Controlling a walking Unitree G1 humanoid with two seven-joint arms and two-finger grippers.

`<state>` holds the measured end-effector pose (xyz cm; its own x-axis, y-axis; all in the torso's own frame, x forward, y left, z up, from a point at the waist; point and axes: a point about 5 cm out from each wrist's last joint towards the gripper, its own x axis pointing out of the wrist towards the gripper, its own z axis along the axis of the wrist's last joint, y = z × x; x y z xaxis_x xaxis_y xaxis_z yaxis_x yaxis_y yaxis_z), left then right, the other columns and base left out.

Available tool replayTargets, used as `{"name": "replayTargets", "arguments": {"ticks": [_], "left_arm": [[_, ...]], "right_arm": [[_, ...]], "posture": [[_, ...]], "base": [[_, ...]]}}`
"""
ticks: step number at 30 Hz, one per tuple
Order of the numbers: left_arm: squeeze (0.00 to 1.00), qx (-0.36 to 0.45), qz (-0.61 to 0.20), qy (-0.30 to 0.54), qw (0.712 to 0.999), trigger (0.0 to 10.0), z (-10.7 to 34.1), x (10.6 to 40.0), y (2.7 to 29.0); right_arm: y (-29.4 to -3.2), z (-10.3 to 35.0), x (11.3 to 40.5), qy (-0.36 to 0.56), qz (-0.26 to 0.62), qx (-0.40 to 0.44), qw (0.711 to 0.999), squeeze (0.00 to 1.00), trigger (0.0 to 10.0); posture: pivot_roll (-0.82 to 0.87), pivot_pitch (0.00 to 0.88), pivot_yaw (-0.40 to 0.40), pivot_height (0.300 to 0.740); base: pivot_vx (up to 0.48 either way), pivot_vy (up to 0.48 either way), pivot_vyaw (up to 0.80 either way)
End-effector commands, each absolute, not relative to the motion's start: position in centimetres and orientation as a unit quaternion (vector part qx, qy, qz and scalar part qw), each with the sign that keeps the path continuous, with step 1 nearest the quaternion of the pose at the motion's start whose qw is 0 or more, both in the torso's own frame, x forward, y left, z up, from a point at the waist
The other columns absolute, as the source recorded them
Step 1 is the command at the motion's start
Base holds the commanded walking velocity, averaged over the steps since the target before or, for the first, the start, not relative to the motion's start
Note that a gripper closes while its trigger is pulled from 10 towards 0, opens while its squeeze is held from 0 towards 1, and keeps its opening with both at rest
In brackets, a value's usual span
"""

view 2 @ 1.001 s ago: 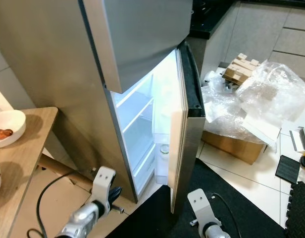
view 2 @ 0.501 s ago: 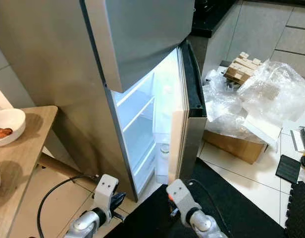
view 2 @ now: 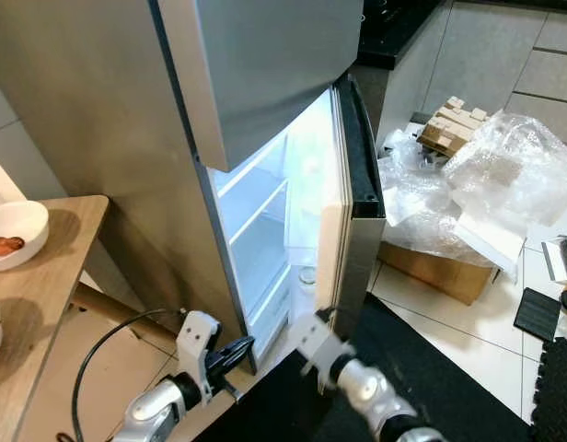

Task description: Restocking fridge

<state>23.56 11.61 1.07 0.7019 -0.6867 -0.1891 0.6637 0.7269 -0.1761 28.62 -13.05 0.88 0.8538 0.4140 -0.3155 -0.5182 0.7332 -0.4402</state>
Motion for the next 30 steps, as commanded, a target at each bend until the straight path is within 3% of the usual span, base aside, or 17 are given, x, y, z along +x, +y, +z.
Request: {"name": "replayTargets", "arguments": {"ticks": [1,17,27,30], "left_arm": [[0.0,-0.054,-0.376,0.117,0.918,10.0,1.3,23.4,11.3],[0.0,-0.048,-0.389,0.106,0.914,10.0,2.1,23.7,11.0],[0.0,-0.045,-0.396,0.108,0.911,10.0,2.2,23.5,11.0],[0.0,-0.046,-0.403,0.107,0.908,10.0,2.3,23.5,10.9]], "right_arm": [[-14.2,1.1,29.0,0.1,0.209,-0.274,0.933,0.0,10.0],[-19.6,0.6,28.8,0.148,0.059,-0.313,0.936,0.0,10.0],[-18.8,-0.3,27.9,0.164,0.096,-0.289,0.938,0.0,10.0],[-16.9,-0.4,27.8,0.158,0.16,-0.257,0.94,0.0,10.0]], "posture": [[-0.14,0.091,-0.021,0.74],[-0.15,0.093,-0.019,0.74],[-0.14,0.096,-0.017,0.74],[-0.15,0.096,-0.017,0.74]], "base": [[0.0,0.0,0.0],[0.0,0.0,0.0],[0.0,0.0,0.0],[0.0,0.0,0.0]]}}
